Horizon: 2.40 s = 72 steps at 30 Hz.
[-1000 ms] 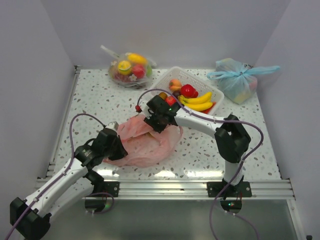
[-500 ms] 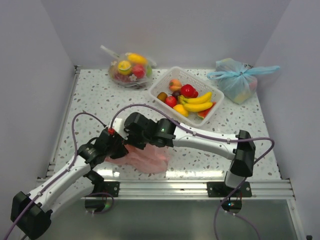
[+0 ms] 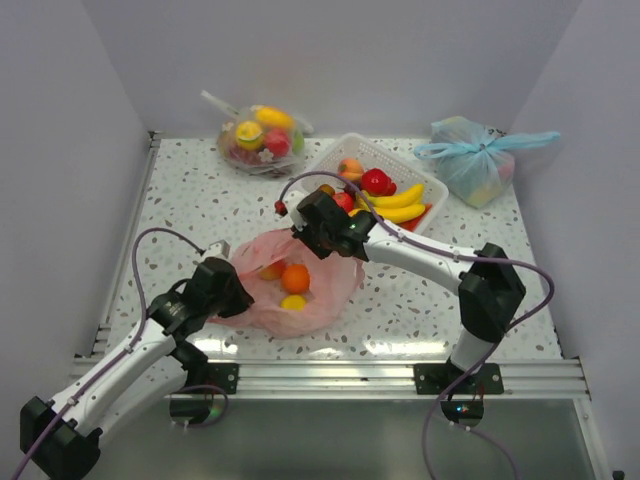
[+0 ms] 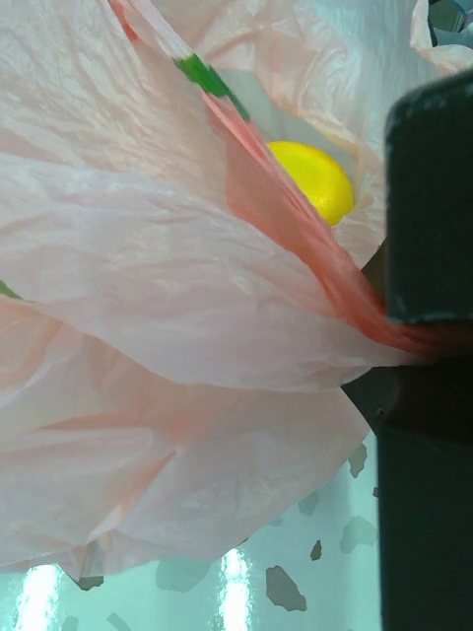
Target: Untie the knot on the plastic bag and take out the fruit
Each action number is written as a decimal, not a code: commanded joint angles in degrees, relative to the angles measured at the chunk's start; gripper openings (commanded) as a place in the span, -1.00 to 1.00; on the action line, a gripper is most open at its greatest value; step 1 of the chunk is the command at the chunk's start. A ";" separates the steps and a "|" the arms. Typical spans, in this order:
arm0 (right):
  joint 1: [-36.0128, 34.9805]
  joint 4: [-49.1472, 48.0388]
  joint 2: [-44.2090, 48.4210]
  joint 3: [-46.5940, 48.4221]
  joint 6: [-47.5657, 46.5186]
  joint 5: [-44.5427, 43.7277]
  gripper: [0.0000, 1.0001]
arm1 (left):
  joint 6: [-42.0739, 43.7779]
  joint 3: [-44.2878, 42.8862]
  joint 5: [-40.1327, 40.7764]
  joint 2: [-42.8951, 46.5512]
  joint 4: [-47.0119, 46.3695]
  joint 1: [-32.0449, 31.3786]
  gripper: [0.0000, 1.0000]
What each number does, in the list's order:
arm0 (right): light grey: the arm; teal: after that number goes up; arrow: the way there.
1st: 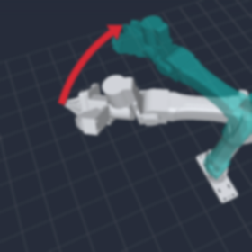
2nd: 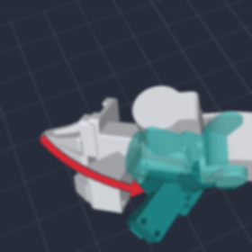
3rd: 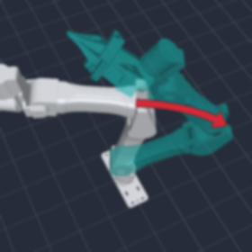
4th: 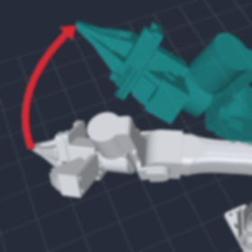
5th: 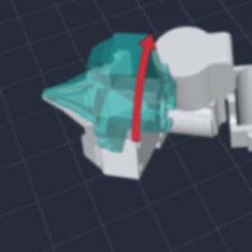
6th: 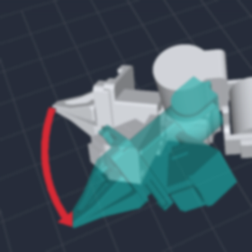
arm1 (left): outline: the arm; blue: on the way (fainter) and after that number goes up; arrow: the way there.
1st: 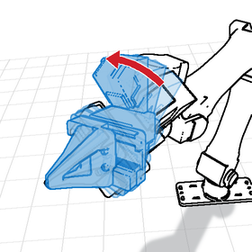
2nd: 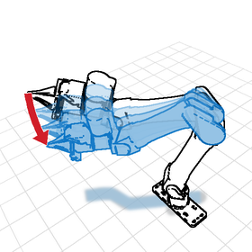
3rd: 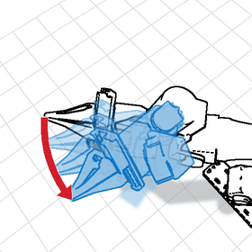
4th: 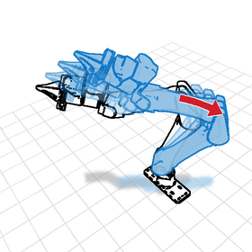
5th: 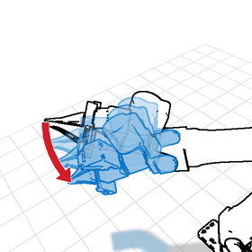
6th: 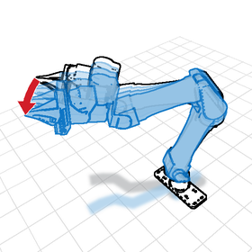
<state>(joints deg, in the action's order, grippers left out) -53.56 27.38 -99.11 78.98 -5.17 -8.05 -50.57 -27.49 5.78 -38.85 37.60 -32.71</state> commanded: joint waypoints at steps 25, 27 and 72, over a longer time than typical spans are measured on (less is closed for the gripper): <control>-9.98 -0.04 9.20 -1.10 17.03 6.12 0.71 | 1.70 -4.16 -4.20 -1.84 2.03 -0.07 -1.00; -9.98 -0.56 7.10 -2.33 18.78 6.91 0.61 | 1.87 -4.07 -4.29 -1.58 2.47 -0.07 -1.00; -12.89 -10.68 -2.75 -10.52 23.63 2.17 0.80 | 1.17 -1.34 -3.93 0.88 3.88 -0.07 -0.93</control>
<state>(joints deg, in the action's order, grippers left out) -67.02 18.39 -104.53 67.24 17.28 -1.83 -49.93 -29.15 1.69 -38.15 41.47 -32.71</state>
